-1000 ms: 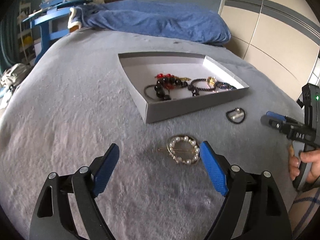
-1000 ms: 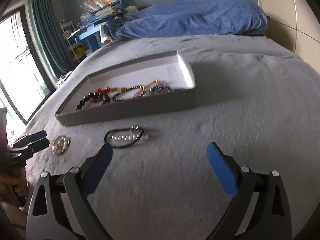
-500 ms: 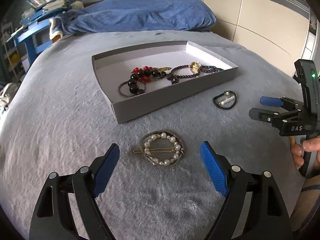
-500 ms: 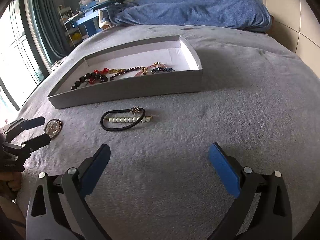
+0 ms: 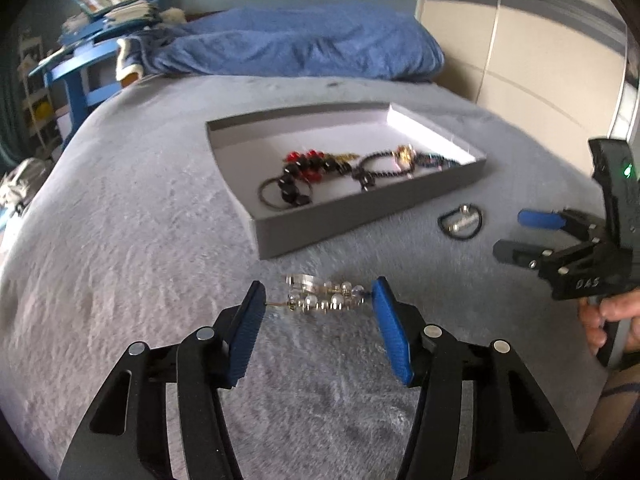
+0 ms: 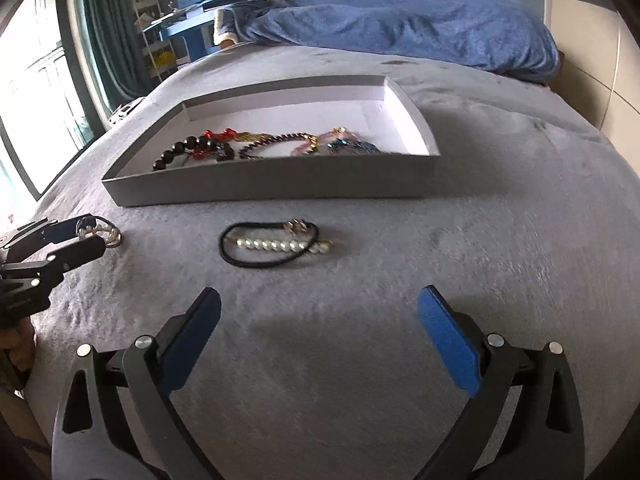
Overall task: Organize jewelry
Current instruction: 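Grasp the black hair tie with the right gripper while the left holds the pearl clip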
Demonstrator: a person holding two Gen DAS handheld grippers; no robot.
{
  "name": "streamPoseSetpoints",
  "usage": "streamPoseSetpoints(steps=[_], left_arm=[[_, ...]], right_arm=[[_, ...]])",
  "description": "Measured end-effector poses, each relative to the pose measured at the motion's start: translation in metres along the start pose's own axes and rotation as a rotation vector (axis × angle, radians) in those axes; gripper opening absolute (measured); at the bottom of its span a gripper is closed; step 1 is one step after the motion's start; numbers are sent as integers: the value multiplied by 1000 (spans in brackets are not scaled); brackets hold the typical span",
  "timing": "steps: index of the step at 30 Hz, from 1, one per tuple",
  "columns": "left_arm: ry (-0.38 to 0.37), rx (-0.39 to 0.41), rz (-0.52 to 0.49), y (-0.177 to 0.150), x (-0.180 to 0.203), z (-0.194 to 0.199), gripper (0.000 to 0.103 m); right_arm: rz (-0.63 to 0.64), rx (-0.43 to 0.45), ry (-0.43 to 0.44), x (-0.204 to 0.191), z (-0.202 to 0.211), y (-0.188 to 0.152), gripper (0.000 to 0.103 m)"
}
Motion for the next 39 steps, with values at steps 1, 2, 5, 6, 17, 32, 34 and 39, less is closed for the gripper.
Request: streamPoseSetpoints(steps=[1,2,5,6,17,32,34,39], left_arm=[[-1,6,10,1,-2,1,53],[-3,15,20,1,-4,3,52],[-9,22,22,3,-3,4,50],[-10,17,20,2,-2,3,47],[21,-34,27,-2,-6,-8,60],[24,-123,-6,-11,-1,-25,65],[22,-122,-3,-11,-1,-24,55],[11,-87,10,-8,-2,-16,49]], right_arm=[[4,0,2,-2,-1,2,97],[8,1,3,-4,-3,4,97],[33,-2,2,-12,-9,12,97],[45,-4,-2,-14,-12,15,97],[141,-52,-4,-33,-35,17,75],[21,-6,84,-20,-12,5,28],[5,-1,89,-18,-9,3,24],[-45,13,95,-7,0,-3,21]])
Point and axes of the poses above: each gripper's, at about its wrist camera, not at the fingertips, and z roughly against the way its jaws point, x to its right, y to its top, the point moved 9 cm from there along -z, roughly the way its jaws point
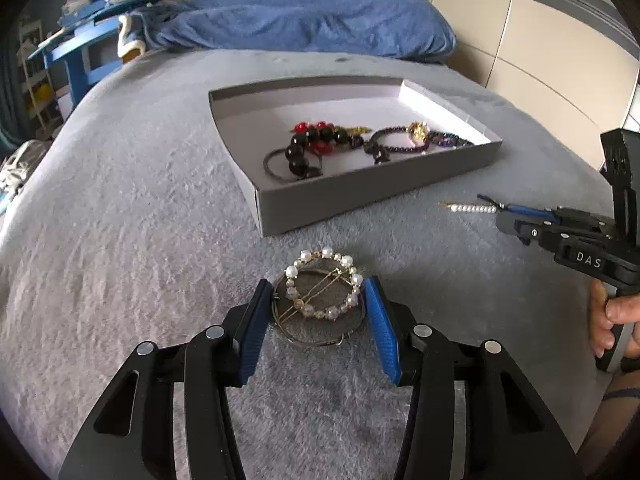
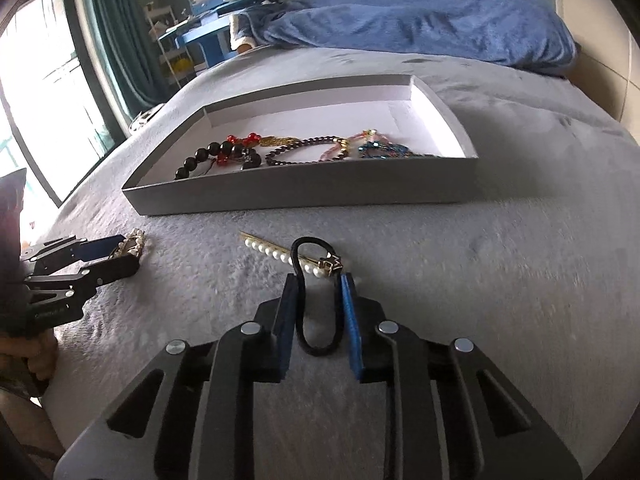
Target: Organize jewelry
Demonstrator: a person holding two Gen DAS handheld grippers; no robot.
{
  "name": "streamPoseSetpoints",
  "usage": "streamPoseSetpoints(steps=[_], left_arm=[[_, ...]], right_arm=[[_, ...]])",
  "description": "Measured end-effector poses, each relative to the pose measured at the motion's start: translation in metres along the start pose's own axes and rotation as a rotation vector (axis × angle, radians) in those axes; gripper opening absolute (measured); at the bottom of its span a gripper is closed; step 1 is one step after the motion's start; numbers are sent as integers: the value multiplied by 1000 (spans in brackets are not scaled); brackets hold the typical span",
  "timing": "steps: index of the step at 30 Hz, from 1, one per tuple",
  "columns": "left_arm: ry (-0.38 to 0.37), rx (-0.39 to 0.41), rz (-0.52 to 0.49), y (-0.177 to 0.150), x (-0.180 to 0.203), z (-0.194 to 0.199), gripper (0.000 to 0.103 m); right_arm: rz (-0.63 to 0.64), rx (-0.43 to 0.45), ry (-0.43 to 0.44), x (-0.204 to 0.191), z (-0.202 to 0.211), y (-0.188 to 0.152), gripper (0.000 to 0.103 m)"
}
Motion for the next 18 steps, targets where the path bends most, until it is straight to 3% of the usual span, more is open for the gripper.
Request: streamPoseSetpoints(steps=[4,8,18], left_arm=[[-16,50,-15,3,5,12,49],[-34,41,-16,0,7,15,49],[-68,125,-35,9,14,31,49]], right_arm=[[-31,19,-2,7,8,-1,17],[-76,20,-4,17,13,-4,7],[-94,14,3,20,12,-6,6]])
Point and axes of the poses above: each gripper's, at about its wrist camera, not at the fingertips, and z roughly against the way its jaws point, x to its right, y to its top, the point moved 9 cm from there along -z, roughly the way its jaws point
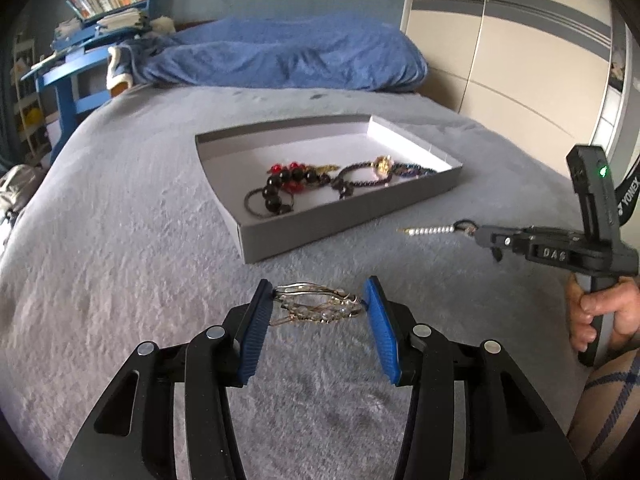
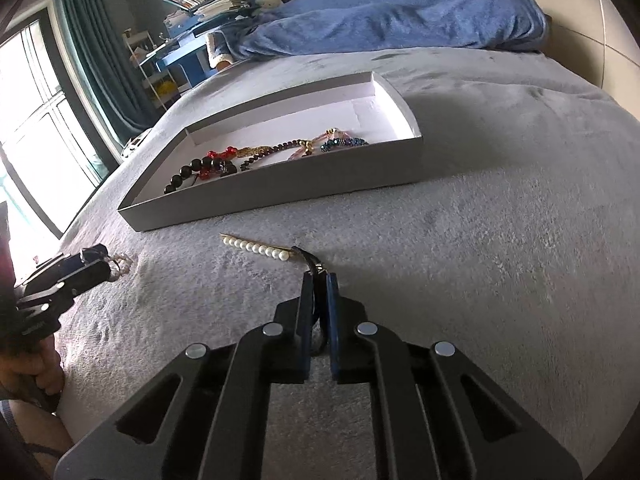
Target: Organize jewelry
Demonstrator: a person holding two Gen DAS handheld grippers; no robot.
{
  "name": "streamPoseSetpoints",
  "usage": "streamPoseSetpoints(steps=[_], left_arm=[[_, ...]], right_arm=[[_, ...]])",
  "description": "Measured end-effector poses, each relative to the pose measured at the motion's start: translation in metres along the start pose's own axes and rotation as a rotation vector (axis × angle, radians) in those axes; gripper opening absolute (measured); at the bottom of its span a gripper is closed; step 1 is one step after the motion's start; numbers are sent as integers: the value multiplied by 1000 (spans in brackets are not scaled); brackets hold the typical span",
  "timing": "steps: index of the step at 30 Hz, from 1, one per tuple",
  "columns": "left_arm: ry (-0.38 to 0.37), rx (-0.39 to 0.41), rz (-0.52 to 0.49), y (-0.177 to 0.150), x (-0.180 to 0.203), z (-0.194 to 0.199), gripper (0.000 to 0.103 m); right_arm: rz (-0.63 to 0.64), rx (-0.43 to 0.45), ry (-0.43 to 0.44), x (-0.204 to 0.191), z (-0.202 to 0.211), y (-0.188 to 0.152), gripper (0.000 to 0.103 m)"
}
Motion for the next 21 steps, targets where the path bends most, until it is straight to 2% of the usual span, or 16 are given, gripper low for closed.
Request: streamPoseSetpoints(steps=[6,8,11,18,21], left_arm=[[-22,74,-6,21,8,14,49],[39,5,-69,16,9,1,49],[59,-81,-90,1,7,-13,49],[42,-87,-2,-15,-10,-3,49],[38,-117,0,-24,-13,-1,49]], right_arm=[[-3,-4,2,1,-1,0,6],[-3,-10,1,1,-2,-1,6],[-1,-3,1,1,0,0,6],[-5,-9,2,2,-2,-1,6],[-4,-10,1,2,-2,-1,6]])
Point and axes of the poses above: each gripper's, at about its wrist camera, not at the fingertips, and z roughly against the way its jaws point, x to its right, y to its top, the point moved 9 cm from there along -z, roughly the way its jaws point
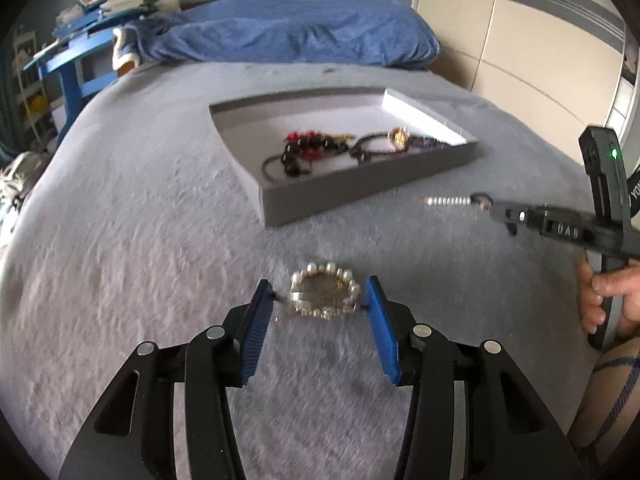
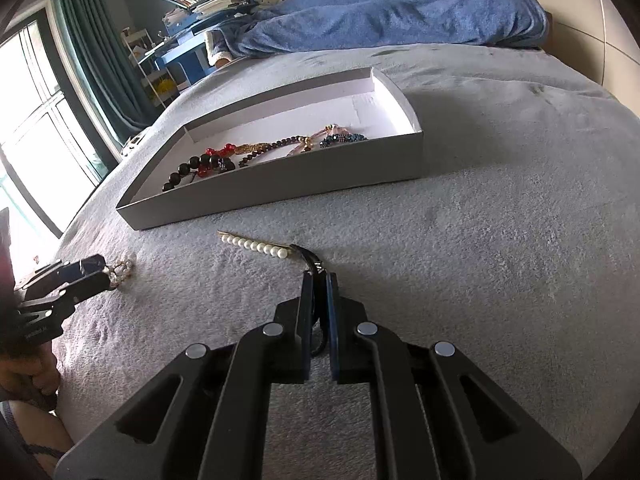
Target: Organize jewelry
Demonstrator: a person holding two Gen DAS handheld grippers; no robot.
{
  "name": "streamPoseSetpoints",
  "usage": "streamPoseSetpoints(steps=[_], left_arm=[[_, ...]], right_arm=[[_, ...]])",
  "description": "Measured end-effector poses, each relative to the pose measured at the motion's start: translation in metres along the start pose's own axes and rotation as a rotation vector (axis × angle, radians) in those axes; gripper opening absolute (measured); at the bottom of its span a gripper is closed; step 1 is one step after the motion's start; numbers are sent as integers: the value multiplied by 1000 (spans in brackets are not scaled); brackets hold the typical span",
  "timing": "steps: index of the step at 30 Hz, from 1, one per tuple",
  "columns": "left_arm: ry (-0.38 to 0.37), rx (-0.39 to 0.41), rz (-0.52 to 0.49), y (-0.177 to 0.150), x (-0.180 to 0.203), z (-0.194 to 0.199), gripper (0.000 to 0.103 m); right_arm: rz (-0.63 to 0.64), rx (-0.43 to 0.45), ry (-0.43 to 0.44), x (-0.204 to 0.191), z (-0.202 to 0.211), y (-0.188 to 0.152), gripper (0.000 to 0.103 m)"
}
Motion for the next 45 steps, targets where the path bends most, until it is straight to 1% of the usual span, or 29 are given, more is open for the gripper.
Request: streamPoseSetpoints(steps=[1,2,3,6,10,17,19,23,28,30,31,34,36,40,45], left_arm=[[1,-15,-6,-4,0,0,49],[0,-50,-14,-13,-1,-2,49],[-1,-58,-19,-18,-2,-2,49],[-7,-54,-20,-26,-4,7,49],[-6,-50,-32,-29,-6,13,49],[-10,-70,-62,-30,-6,12,49],[-19,-43,-52,-25,-6,16,48],[-44,46,-44,0,-2,34,48],[-58,116,-53,26,7,45,48],[-60,107,-67,30,13,41,48],[-49,86,-82,28,15,34,48],[-47,42,-82,17,14,18,48],[-47,28,-75,9,14,12,48],[-53,37,-60,8,14,11,48],[-58,76,-51,26,14,15,48]], right_arm=[[0,0,0,0,0,0,6],[0,0,0,0,0,0,6],[-1,0,0,0,0,0,6],[-1,-1,0,0,0,0,6],[0,0,0,0,1,0,6],[-1,-1,1,0,0,0,6],[-1,-1,0,0,0,0,6],[3,8,1,0,2,1,6],[29,40,1,-5,8,3,6],[31,41,-1,-6,9,3,6],[29,41,-1,-5,9,3,6],[22,45,0,-5,9,3,6],[21,45,1,-5,9,3,6],[26,44,1,-6,10,3,6],[60,54,-3,-14,12,7,6]])
Point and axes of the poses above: each gripper's, at about its wrist camera, not at the fingertips, and z roughly against the way its jaws point, x to its right, y to its top, the point moved 9 cm from there along -z, roughly the way its jaws point
